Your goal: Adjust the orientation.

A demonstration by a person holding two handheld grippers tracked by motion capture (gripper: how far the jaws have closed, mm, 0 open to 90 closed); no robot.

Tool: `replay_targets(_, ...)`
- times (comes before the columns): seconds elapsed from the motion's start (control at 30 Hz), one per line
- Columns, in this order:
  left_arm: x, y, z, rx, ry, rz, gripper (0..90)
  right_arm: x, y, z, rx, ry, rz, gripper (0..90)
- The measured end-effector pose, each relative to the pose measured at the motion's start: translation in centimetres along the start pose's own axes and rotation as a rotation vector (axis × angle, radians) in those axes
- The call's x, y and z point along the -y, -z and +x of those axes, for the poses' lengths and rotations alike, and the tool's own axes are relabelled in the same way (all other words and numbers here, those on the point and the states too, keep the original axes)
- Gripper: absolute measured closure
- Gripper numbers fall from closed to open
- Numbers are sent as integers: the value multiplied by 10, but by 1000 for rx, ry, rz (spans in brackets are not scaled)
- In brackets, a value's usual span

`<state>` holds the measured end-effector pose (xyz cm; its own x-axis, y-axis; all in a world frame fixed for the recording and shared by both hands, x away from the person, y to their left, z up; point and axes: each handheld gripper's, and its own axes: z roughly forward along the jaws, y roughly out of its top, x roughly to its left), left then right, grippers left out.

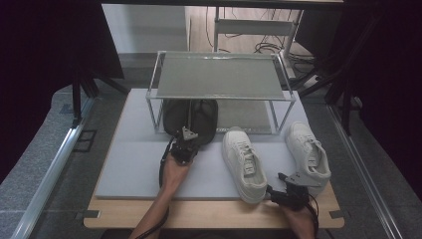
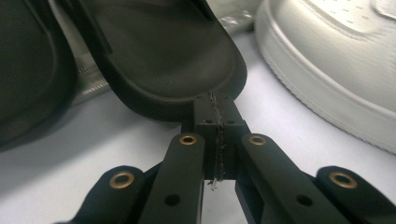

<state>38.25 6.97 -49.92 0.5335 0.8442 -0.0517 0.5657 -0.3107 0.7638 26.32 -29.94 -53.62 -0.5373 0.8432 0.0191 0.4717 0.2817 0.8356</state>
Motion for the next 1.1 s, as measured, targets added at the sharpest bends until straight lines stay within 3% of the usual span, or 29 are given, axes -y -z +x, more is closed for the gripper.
replay_targets(0.57,-17,-24,17,-31,25,5,898,0,0,0,0,0,-2,275)
replay_targets(1.1,-21,-33,23,-44,43,0,897,0,0,0,-1,-1,-2,275)
